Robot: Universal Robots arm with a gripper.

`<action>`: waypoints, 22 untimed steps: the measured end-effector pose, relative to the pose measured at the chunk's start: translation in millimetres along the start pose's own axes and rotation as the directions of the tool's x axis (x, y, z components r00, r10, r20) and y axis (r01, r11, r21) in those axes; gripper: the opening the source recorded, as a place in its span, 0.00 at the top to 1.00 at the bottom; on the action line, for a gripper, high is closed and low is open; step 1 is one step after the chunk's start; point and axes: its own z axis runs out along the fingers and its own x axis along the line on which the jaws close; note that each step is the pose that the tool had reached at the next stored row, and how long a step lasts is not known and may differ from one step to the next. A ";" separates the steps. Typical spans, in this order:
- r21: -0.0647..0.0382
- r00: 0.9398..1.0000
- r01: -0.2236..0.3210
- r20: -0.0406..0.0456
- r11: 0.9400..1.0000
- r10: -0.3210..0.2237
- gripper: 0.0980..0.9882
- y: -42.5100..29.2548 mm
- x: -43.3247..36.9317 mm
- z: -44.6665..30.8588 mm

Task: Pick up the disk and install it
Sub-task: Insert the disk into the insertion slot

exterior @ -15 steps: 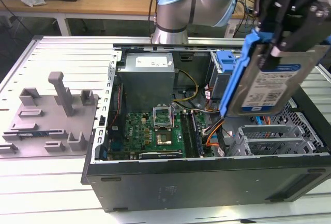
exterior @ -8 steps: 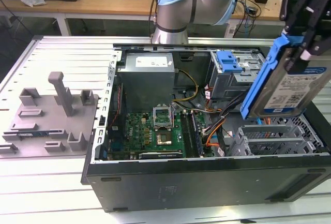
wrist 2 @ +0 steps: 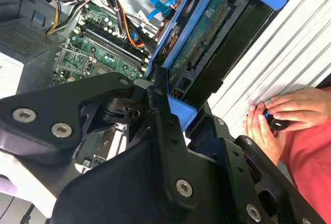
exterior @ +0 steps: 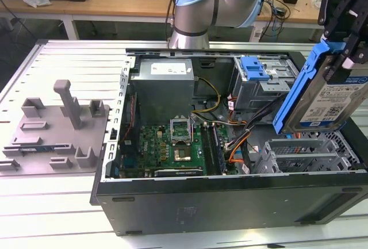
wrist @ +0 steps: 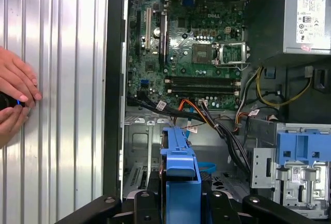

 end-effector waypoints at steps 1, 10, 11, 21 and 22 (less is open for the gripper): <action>0.000 1.000 0.000 0.000 1.000 0.000 0.70 0.0 0.0 0.0; 0.000 1.000 -0.017 0.000 1.000 0.017 0.70 0.6 0.1 1.3; 0.000 1.000 -0.019 0.000 1.000 0.019 0.70 0.6 0.3 1.6; 0.000 1.000 -0.020 0.000 1.000 0.020 0.70 0.8 2.5 2.9; 0.000 1.000 -0.020 0.000 1.000 0.020 0.70 0.7 3.0 3.1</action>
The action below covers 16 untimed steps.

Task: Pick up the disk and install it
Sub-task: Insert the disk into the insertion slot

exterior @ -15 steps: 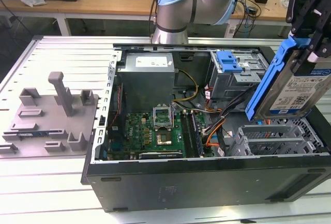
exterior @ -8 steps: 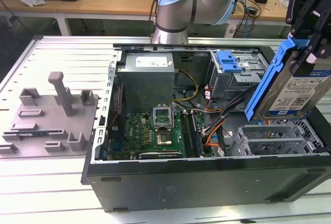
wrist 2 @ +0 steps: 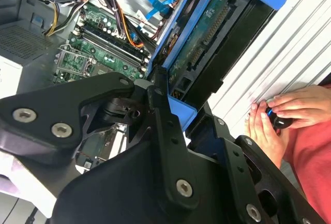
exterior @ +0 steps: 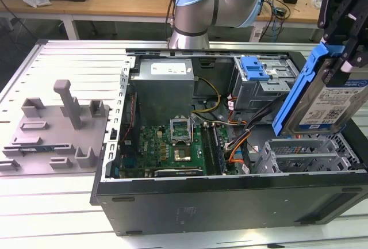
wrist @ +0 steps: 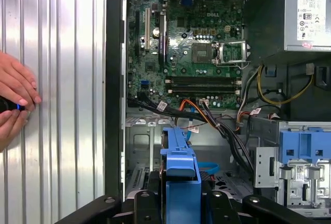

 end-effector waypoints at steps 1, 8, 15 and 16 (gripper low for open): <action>0.000 1.000 0.000 0.000 1.000 0.000 0.70 -0.1 0.5 0.3; 0.000 1.000 0.000 0.000 1.000 0.000 0.70 -1.8 1.0 3.1; 0.000 1.000 0.000 0.000 1.000 0.000 0.70 -2.1 1.8 6.0; 0.000 1.000 0.000 0.000 1.000 0.000 0.70 -2.1 2.0 6.2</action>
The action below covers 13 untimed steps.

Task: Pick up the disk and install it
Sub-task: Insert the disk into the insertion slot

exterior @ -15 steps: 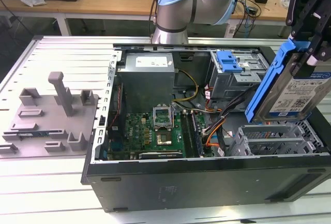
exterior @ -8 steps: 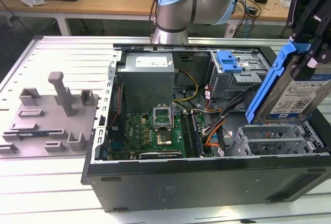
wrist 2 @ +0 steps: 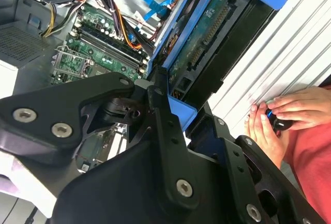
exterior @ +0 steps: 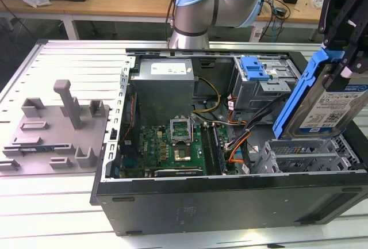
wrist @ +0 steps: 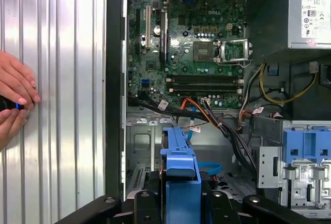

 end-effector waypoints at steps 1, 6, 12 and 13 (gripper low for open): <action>0.000 1.000 0.000 0.000 1.000 0.000 0.70 0.0 0.4 0.6; 0.000 1.000 0.000 0.000 1.000 0.000 0.70 0.0 1.6 2.4; 0.000 1.000 0.000 0.000 1.000 0.000 0.70 -0.2 3.6 7.5; 0.000 1.000 0.000 0.000 1.000 0.000 0.70 -0.2 3.8 8.0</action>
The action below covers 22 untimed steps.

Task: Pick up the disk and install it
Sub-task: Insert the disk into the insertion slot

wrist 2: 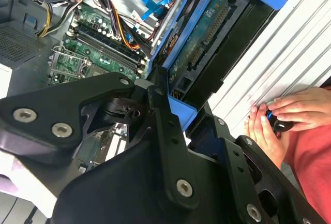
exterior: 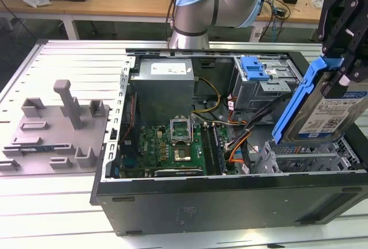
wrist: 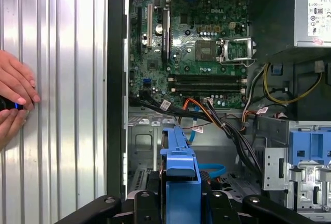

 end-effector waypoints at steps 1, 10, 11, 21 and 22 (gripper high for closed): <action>0.000 1.000 0.000 0.000 1.000 0.000 0.70 0.0 0.2 0.5; 0.000 1.000 0.000 0.000 1.000 0.000 0.70 -0.7 1.5 4.7; 0.000 1.000 0.000 0.000 1.000 0.000 0.70 -0.7 1.6 5.1; 0.000 1.000 0.000 0.000 1.000 0.000 0.70 -1.2 2.3 10.2; 0.000 1.000 0.000 0.000 1.000 0.000 0.70 -1.4 2.6 11.0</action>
